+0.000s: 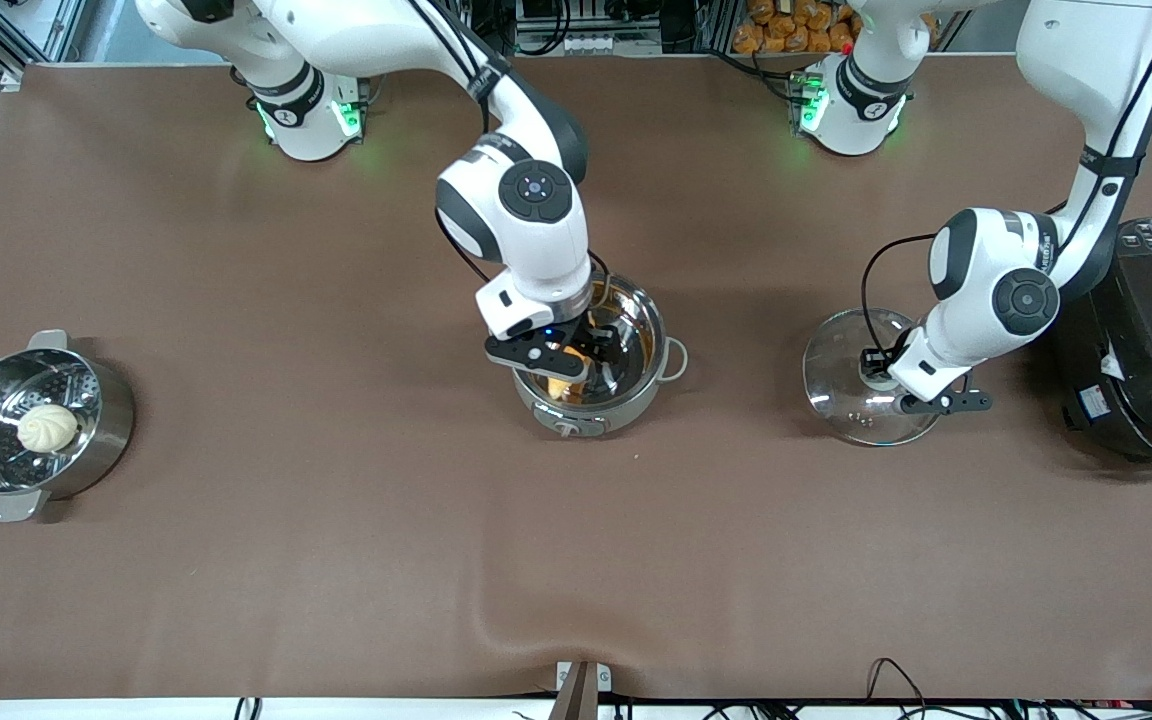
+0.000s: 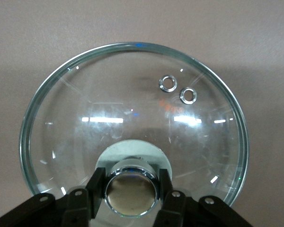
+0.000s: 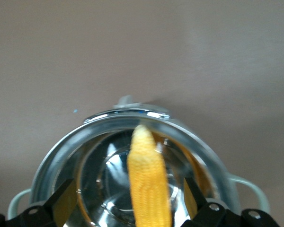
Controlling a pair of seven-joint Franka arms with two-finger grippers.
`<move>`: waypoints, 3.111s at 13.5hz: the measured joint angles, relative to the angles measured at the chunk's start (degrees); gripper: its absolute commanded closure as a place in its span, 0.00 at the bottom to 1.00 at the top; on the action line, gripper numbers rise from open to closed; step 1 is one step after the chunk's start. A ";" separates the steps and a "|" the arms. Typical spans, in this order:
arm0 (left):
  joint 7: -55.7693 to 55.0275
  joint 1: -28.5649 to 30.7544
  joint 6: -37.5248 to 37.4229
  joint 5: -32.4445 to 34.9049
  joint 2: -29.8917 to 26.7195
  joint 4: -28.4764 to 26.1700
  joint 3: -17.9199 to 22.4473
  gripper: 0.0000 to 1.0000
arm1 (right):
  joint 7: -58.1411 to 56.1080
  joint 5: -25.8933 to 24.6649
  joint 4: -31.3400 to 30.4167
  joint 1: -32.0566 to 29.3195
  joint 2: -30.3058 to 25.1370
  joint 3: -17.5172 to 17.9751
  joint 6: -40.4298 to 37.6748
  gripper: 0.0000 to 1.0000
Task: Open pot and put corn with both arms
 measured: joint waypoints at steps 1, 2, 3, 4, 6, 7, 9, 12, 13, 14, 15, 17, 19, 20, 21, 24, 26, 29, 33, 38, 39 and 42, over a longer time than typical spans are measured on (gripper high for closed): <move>0.48 0.42 0.37 0.00 0.16 -0.29 0.00 0.80 | -1.94 -0.04 0.45 -1.32 -2.07 -0.16 -4.52 0.00; 0.89 0.73 0.61 0.00 0.25 -0.31 0.00 0.49 | -3.79 -0.04 0.55 -3.46 -4.52 -0.30 -7.98 0.00; 0.95 0.83 0.80 0.00 0.23 -0.23 0.00 0.00 | -5.33 -0.03 0.23 -6.32 -7.00 -0.34 -10.04 0.00; 0.95 0.83 0.95 0.00 0.20 0.07 -0.08 0.00 | -7.45 -0.01 -0.50 -9.52 -9.21 -0.35 -10.93 0.00; 0.87 0.84 1.10 0.00 -0.37 1.45 -0.19 0.00 | -16.33 0.21 -2.38 -15.25 -12.23 -0.34 -11.42 0.00; 0.82 0.86 0.87 0.00 -1.10 2.57 -0.19 0.00 | -20.86 1.22 -3.15 -17.99 -13.31 -0.34 -11.99 0.00; 0.81 0.86 -3.66 -0.01 -2.90 6.21 -0.27 0.00 | -25.00 3.70 -3.93 -22.39 -14.79 -0.35 -13.85 0.00; 0.80 0.84 -17.18 -0.01 -5.13 16.53 -1.16 0.00 | -29.65 4.34 -4.24 -27.41 -16.49 -0.35 -16.91 0.00; 0.80 0.83 -20.17 -0.02 -5.91 19.66 -1.44 0.00 | -34.76 4.38 -4.22 -29.46 -17.30 -0.32 -18.63 0.00; 0.80 0.83 -22.43 -0.02 -6.90 22.26 -1.65 0.00 | -40.62 4.48 -4.20 -31.57 -18.32 -0.36 -20.54 0.00; 0.80 0.83 -24.85 -0.02 -8.15 24.42 -1.83 0.00 | -45.31 4.60 -4.15 -33.64 -19.63 -0.37 -22.68 0.00; 0.80 0.83 -31.35 -0.02 -10.82 28.26 -2.20 0.00 | -49.81 4.66 -4.01 -36.73 -23.14 -0.38 -27.10 0.00; 0.80 0.81 -38.74 -0.02 -12.66 32.76 -2.77 0.00 | -51.40 4.62 -3.97 -37.89 -27.61 -0.35 -30.85 0.00; 0.80 0.81 -41.80 -0.02 -13.09 34.75 -2.98 0.00 | -53.09 4.58 -4.00 -38.44 -29.63 -0.33 -32.18 0.00; 0.80 0.81 -43.75 -0.02 -13.29 35.99 -3.08 0.00 | -55.25 4.56 -4.10 -39.25 -31.12 -0.35 -33.31 0.00; 0.80 0.91 -45.63 -2.86 -13.87 37.31 -3.06 0.00 | -58.48 4.56 -4.25 -41.86 -32.27 -0.35 -35.75 0.00; 0.82 0.88 -46.65 -3.65 -14.79 37.63 -2.92 0.00 | -58.52 4.57 -4.00 -42.06 -32.26 -0.34 -36.71 0.00; 0.88 -0.49 -47.51 -3.72 -16.27 37.64 -1.73 0.00 | -57.93 4.63 -2.63 -42.70 -32.31 -0.35 -37.30 0.00; 0.99 -1.91 -48.50 -3.72 -16.54 37.64 -0.48 0.00 | -55.78 4.65 -2.39 -42.90 -32.29 -0.35 -37.38 0.00; 1.05 -1.98 -49.15 -3.72 -16.53 37.72 0.00 0.00 | -57.09 4.59 -1.98 -42.91 -32.28 -0.33 -37.88 0.00; 1.06 -1.98 -49.39 -3.72 -16.53 37.87 0.06 0.00 | -57.09 4.60 -1.54 -42.91 -32.29 -0.33 -38.63 0.00; 1.07 -2.03 -49.63 -3.72 -16.53 38.14 0.09 0.00 | -58.23 4.69 -0.96 -42.97 -32.28 -0.33 -39.46 0.00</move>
